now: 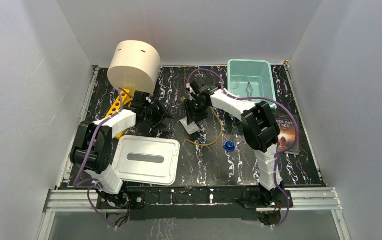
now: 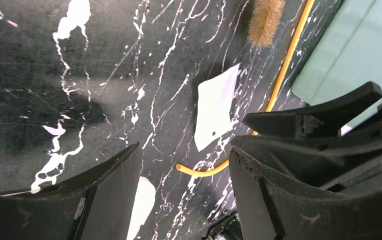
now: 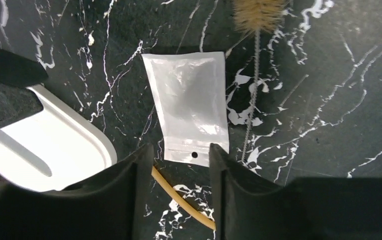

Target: Organize the chemistry lab equipment

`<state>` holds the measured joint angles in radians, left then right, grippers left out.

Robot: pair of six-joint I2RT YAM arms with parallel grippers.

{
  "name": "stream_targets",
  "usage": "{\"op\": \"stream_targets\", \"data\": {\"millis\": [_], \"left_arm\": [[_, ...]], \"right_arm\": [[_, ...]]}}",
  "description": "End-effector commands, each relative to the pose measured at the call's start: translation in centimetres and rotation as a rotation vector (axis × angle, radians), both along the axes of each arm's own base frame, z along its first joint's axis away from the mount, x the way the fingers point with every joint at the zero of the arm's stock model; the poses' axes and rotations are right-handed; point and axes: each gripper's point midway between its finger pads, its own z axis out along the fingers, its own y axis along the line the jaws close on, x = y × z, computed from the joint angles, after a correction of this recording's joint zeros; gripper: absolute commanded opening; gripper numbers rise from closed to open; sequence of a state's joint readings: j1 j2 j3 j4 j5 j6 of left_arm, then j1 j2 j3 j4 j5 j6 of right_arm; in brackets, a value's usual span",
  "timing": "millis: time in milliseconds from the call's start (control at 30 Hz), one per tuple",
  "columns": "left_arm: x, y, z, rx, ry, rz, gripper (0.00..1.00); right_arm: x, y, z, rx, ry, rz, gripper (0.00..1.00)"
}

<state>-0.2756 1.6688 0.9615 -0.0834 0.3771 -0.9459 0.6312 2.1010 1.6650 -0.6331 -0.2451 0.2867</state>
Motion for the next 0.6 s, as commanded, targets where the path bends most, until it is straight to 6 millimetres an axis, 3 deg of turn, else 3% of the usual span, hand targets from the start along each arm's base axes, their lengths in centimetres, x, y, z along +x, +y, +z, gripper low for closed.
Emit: {"op": "stream_targets", "data": {"millis": [0, 133, 367, 567], "left_arm": [[0.4, 0.9, 1.1, 0.058, -0.019, 0.020, 0.63], [0.0, 0.9, 0.8, 0.056, -0.004, 0.022, 0.63], [0.3, 0.5, 0.9, 0.040, -0.010, 0.010, 0.63], [0.4, 0.5, 0.9, 0.039, -0.015, 0.007, 0.63]], "right_arm": [[0.5, -0.3, 0.0, -0.114, -0.100, -0.021, 0.57], [0.2, -0.6, -0.9, -0.173, -0.084, -0.035, 0.60], [-0.4, -0.8, -2.6, -0.251, -0.082, -0.002, 0.76], [-1.2, -0.5, -3.3, -0.245, -0.052, 0.020, 0.74]]}}
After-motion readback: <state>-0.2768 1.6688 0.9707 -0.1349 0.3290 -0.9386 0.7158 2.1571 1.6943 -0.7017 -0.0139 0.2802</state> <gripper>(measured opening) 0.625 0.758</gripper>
